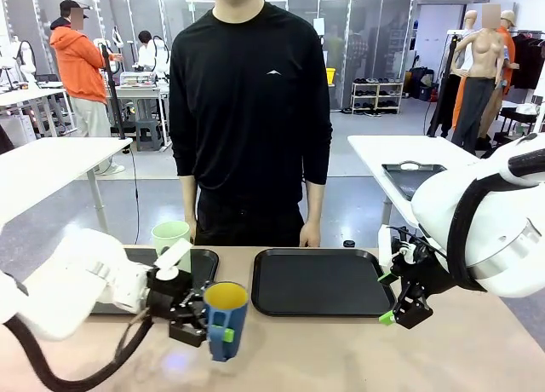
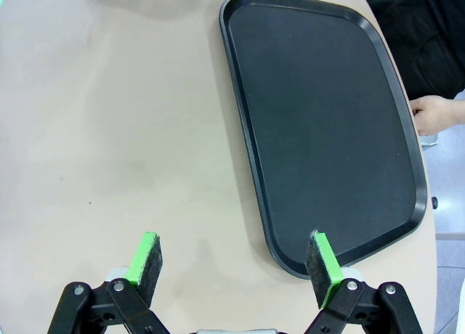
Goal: Sort and store the cups by type.
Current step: Pick up the Handle plastic cup and place it into the empty Flat Tray.
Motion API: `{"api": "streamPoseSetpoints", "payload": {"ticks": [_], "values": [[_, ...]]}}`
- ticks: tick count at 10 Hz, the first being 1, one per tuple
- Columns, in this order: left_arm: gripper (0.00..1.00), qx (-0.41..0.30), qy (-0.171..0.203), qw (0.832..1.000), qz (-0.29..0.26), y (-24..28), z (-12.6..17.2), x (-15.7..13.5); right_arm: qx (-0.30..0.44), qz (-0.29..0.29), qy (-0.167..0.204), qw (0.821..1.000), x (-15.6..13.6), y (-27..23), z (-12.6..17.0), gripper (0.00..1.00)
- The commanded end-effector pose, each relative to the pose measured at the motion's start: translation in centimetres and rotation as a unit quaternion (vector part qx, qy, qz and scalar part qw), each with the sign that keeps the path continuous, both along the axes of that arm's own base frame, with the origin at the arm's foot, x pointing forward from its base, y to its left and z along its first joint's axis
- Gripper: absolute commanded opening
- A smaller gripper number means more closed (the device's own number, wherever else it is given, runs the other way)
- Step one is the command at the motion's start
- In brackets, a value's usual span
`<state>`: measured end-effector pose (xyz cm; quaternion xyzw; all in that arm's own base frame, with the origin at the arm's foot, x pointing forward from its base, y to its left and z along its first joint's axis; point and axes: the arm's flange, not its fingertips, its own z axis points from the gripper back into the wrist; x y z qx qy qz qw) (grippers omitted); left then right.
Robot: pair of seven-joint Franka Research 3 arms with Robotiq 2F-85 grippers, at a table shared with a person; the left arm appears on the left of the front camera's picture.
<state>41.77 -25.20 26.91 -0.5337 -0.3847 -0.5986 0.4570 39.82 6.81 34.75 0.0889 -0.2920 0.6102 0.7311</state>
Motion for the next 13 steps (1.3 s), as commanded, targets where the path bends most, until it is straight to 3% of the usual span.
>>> {"api": "streamPoseSetpoints", "payload": {"ticks": [1, 3, 8, 9, 13], "values": [[0.26, 0.015, -0.011, 1.0, 0.024, -2.3, 0.1, 0.8, 0.0, 0.004, -0.002, 1.0, 0.1, -0.1, 0.0, 1.0], [0.26, 0.02, -0.016, 1.0, -0.01, -2.5, 0.8, 1.2, 0.0, 0.004, -0.002, 1.0, 0.1, -0.1, 0.0, 1.0], [0.26, 0.01, -0.012, 1.0, 0.009, -2.4, 0.3, 0.1, 0.0, 0.004, -0.002, 1.0, 0.1, -0.1, 0.0, 1.0], [0.74, 0.013, -0.013, 1.0, 0.006, -2.4, 0.2, 0.3, 0.0, 0.004, -0.002, 1.0, 0.1, -0.1, 0.0, 1.0], [0.74, -0.02, -0.016, 0.996, 0.085, -8.9, -1.2, 2.6, 0.0, 0.004, -0.002, 1.0, 0.1, -0.1, 0.0, 1.0]]}}
